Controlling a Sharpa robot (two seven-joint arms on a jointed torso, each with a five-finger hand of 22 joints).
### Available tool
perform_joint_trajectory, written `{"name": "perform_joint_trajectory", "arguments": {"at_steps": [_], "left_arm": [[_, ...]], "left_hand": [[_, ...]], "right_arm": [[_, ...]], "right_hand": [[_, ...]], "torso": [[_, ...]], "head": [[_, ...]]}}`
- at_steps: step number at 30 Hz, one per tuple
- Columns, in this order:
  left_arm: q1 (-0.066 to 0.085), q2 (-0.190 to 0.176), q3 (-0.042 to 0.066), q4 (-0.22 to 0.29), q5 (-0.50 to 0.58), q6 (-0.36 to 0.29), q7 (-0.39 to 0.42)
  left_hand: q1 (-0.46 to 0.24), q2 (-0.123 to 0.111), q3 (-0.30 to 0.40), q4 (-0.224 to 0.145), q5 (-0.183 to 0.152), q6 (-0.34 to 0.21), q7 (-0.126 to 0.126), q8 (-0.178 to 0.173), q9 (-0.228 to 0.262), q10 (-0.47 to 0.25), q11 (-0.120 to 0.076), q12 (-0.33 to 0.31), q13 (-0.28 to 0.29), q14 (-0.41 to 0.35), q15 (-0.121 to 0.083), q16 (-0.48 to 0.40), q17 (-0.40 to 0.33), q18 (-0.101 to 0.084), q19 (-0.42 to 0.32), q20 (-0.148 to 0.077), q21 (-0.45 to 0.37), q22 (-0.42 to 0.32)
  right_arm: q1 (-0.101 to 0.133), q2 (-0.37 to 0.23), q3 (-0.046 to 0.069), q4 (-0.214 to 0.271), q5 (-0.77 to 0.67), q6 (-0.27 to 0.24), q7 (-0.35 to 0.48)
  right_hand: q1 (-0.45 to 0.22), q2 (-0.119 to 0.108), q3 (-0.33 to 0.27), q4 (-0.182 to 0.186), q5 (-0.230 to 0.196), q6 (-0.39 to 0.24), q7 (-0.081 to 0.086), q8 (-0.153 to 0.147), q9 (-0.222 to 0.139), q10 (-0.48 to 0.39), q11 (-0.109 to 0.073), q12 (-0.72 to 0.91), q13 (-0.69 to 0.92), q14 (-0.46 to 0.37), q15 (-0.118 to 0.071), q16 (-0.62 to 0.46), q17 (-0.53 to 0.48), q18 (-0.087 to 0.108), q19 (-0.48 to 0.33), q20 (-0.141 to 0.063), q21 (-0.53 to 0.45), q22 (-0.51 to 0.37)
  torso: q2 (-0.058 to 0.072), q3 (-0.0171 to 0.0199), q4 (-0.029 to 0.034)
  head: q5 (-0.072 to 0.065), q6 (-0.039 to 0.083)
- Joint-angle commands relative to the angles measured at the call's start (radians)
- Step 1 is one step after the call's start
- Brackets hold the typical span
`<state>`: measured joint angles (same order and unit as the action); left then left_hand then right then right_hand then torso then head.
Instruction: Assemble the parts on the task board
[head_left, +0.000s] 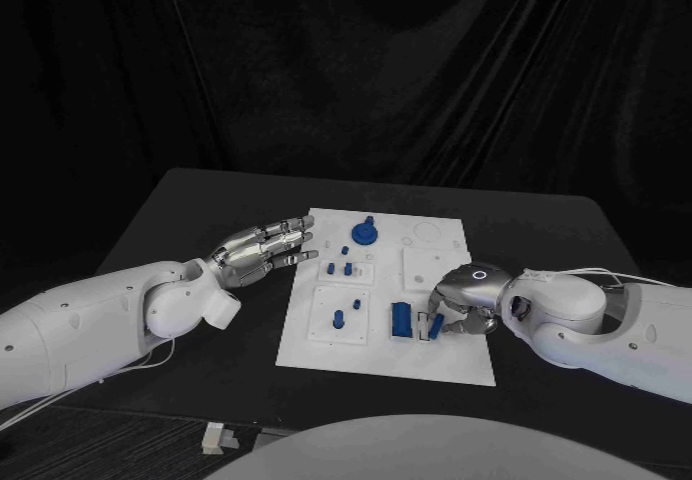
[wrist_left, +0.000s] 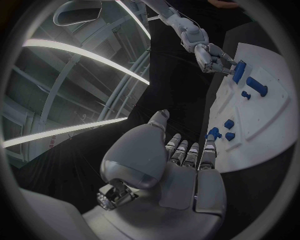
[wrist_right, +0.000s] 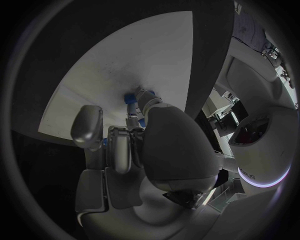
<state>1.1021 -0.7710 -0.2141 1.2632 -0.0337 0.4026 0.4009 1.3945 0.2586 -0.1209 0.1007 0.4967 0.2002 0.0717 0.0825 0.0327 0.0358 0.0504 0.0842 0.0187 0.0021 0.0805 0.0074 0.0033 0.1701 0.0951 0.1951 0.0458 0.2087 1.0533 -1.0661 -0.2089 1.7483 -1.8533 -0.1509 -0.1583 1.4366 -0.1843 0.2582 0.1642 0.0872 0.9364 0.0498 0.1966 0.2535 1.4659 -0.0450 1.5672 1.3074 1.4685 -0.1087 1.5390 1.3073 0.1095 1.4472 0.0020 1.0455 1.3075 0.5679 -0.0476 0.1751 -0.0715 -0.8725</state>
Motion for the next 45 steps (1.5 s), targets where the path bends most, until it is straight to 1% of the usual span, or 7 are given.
{"name": "perform_joint_trajectory", "arguments": {"at_steps": [1,15,19,21,26,36,45], "left_arm": [[-0.002,0.001,0.001,0.002,0.006,0.015,0.012],[-0.004,0.002,0.001,0.001,0.006,0.017,0.011],[-0.005,0.002,0.001,0.0,0.006,0.018,0.011],[-0.005,0.002,0.001,0.0,0.006,0.017,0.011],[-0.005,0.002,0.001,-0.002,0.006,0.017,0.009],[-0.006,0.008,0.001,-0.007,0.007,0.016,0.005],[-0.006,0.013,0.001,-0.01,0.007,0.015,-0.001]], "left_hand": [[-0.001,0.006,0.004,0.0,0.003,0.001,0.007,0.005,0.001,-0.002,0.007,0.005,0.002,0.001,0.005,0.004,0.001,0.011,0.005,0.004,0.006,-0.001],[-0.001,0.007,0.005,0.0,0.003,-0.001,0.008,0.005,0.001,-0.002,0.008,0.005,0.001,0.001,0.006,0.004,0.001,0.01,0.005,0.005,0.006,-0.002],[-0.001,0.007,0.005,0.0,0.003,-0.001,0.008,0.005,0.001,-0.002,0.008,0.005,0.001,0.001,0.006,0.004,0.001,0.01,0.005,0.005,0.006,-0.002],[-0.001,0.007,0.005,0.0,0.003,-0.001,0.008,0.005,0.001,-0.002,0.008,0.005,0.001,0.001,0.006,0.004,0.001,0.01,0.005,0.005,0.006,-0.002],[-0.002,0.008,0.005,0.0,0.003,-0.002,0.008,0.005,0.001,-0.002,0.008,0.005,0.001,0.001,0.006,0.004,0.001,0.01,0.005,0.005,0.006,-0.002],[-0.002,0.008,0.006,0.001,0.003,-0.001,0.008,0.005,0.001,-0.002,0.008,0.005,0.001,0.001,0.007,0.004,0.001,0.01,0.006,0.005,0.006,-0.001],[-0.002,0.008,0.006,0.001,0.003,-0.001,0.007,0.005,0.001,-0.001,0.008,0.006,0.001,0.001,0.007,0.004,0.001,0.01,0.006,0.005,0.006,-0.001]], "right_arm": [[-0.008,0.004,0.0,-0.006,-0.02,0.02,-0.032],[-0.023,0.008,0.0,-0.012,-0.044,0.002,-0.058],[-0.024,0.007,0.0,-0.011,-0.046,-0.007,-0.057],[-0.024,0.006,0.0,-0.009,-0.046,-0.011,-0.054],[-0.024,-0.009,0.0,0.001,-0.043,-0.021,-0.048],[-0.012,-0.067,0.001,0.056,0.093,-0.016,-0.049],[0.022,-0.08,0.001,0.079,0.531,-0.024,-0.146]], "right_hand": [[-0.002,-0.008,-0.001,0.006,-0.001,0.008,0.003,-0.001,-0.002,0.105,0.009,0.004,0.263,0.089,0.008,0.002,0.2,-0.017,-0.001,0.007,-0.007,0.14],[-0.037,-0.008,-0.012,0.054,0.029,0.113,0.009,0.021,-0.005,0.105,0.018,0.004,0.263,0.089,0.017,0.0,0.199,-0.017,-0.002,0.017,-0.008,0.14],[-0.053,0.002,-0.002,0.072,0.13,0.16,0.005,0.023,-0.005,0.105,0.027,0.004,0.263,0.089,0.025,0.001,0.2,-0.017,0.0,0.023,-0.002,0.141],[-0.051,0.01,0.021,0.063,0.259,0.199,-0.001,0.016,-0.007,0.105,0.024,0.004,0.263,0.089,0.024,0.001,0.199,-0.017,0.002,0.023,0.004,0.142],[-0.057,0.013,0.042,0.042,0.355,0.223,-0.006,0.008,-0.008,0.105,0.02,0.004,0.263,0.089,0.022,0.001,0.2,-0.018,0.003,0.022,0.01,0.143],[-0.07,0.017,0.045,0.045,0.359,0.228,-0.007,0.005,-0.008,0.105,0.019,0.004,0.263,0.089,0.021,0.0,0.198,-0.019,0.003,0.022,0.012,0.143],[-0.107,0.035,0.062,0.057,0.397,0.217,-0.004,-0.013,-0.013,0.105,0.015,0.004,0.263,0.083,0.018,-0.013,0.172,-0.013,-0.004,0.019,-0.015,0.136]], "torso": [[-0.001,-0.0004,0.0],[0.0,0.0002,-0.0002],[0.0,0.0001,-0.0005],[0.001,0.0,-0.0002],[0.0,0.0,-0.0001],[0.0,0.0,0.0004],[0.0,-0.0001,0.0]], "head": [[0.0,0.0],[-0.002,0.0],[-0.002,0.0],[-0.002,0.0],[0.0,0.0],[0.0,0.0],[-0.001,0.0]]}}
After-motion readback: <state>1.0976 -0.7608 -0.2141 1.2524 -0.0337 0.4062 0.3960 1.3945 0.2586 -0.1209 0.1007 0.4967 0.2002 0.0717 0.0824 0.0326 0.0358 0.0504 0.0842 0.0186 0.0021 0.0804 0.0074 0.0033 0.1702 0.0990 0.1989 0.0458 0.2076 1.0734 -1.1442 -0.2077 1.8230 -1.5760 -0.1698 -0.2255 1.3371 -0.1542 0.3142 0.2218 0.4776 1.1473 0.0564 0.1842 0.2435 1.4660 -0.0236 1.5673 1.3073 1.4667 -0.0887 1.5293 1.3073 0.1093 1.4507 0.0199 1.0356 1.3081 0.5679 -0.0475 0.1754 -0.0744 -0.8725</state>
